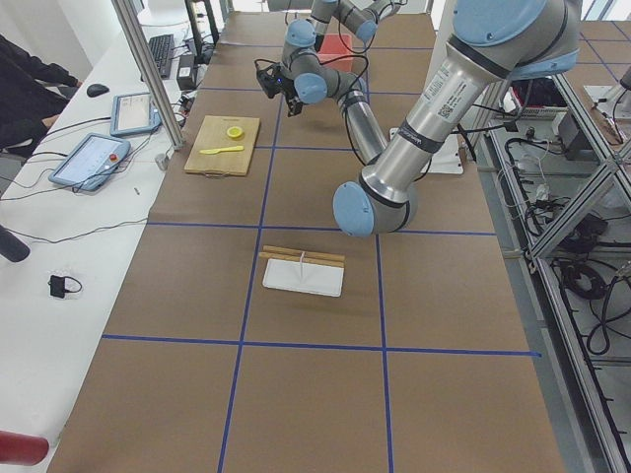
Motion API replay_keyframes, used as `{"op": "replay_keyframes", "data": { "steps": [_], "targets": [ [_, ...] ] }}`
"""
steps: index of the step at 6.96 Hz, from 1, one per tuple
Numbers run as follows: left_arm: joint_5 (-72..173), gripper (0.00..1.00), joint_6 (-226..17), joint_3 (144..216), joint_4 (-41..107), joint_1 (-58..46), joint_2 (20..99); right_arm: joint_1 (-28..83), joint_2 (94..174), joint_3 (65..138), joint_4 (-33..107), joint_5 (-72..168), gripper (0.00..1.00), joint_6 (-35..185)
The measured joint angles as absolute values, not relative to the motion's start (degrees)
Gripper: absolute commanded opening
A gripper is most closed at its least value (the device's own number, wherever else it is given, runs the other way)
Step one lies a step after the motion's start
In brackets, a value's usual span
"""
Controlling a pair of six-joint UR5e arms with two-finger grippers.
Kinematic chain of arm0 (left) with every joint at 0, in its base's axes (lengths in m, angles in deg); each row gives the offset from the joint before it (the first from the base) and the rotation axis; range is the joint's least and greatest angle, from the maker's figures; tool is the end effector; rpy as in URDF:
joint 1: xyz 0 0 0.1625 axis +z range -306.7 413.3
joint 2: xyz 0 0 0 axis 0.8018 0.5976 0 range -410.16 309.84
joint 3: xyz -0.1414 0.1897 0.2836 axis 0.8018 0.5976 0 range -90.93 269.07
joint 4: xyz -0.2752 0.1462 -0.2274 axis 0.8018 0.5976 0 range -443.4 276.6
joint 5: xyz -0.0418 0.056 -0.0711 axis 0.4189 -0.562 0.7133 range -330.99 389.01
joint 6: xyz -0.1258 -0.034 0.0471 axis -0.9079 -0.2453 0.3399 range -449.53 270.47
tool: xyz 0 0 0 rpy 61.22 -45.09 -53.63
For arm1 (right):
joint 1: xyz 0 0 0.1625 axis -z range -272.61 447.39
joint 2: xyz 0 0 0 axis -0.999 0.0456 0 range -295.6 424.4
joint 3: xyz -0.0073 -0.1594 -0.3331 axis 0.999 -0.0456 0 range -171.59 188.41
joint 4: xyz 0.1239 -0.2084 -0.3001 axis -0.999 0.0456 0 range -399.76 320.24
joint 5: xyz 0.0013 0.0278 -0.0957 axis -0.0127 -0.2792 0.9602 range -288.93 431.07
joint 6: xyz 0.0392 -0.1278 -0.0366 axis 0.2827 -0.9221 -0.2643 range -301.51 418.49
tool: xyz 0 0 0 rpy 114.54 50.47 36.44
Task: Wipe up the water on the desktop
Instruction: 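Open the left gripper and withdraw it while the right gripper pulls the cloth away, then lower the cloth onto the table nearer the robot with the right gripper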
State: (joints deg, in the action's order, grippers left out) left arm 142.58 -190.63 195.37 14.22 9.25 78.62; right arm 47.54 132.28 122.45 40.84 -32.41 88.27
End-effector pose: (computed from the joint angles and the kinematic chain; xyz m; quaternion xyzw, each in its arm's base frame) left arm 0.3750 -0.4712 0.1232 -0.0229 0.5379 -0.2928 0.7902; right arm -0.3633 -0.4347 0.2376 0.2881 -0.3768 -0.2093 0.8551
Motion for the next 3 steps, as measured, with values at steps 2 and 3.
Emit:
{"op": "replay_keyframes", "data": {
  "steps": [2, 3],
  "targets": [
    [142.3, 0.98, -181.0, 197.3, 13.1, 7.1, 75.4, 45.0, 132.4, 122.2, 49.8, -30.7, 0.00, 79.4],
    [142.2, 0.98, -176.8, 198.3, 13.1, 6.4, 73.8, 44.6, 132.5, 121.3, 52.6, -29.3, 0.00, 75.7]
  ]
}}
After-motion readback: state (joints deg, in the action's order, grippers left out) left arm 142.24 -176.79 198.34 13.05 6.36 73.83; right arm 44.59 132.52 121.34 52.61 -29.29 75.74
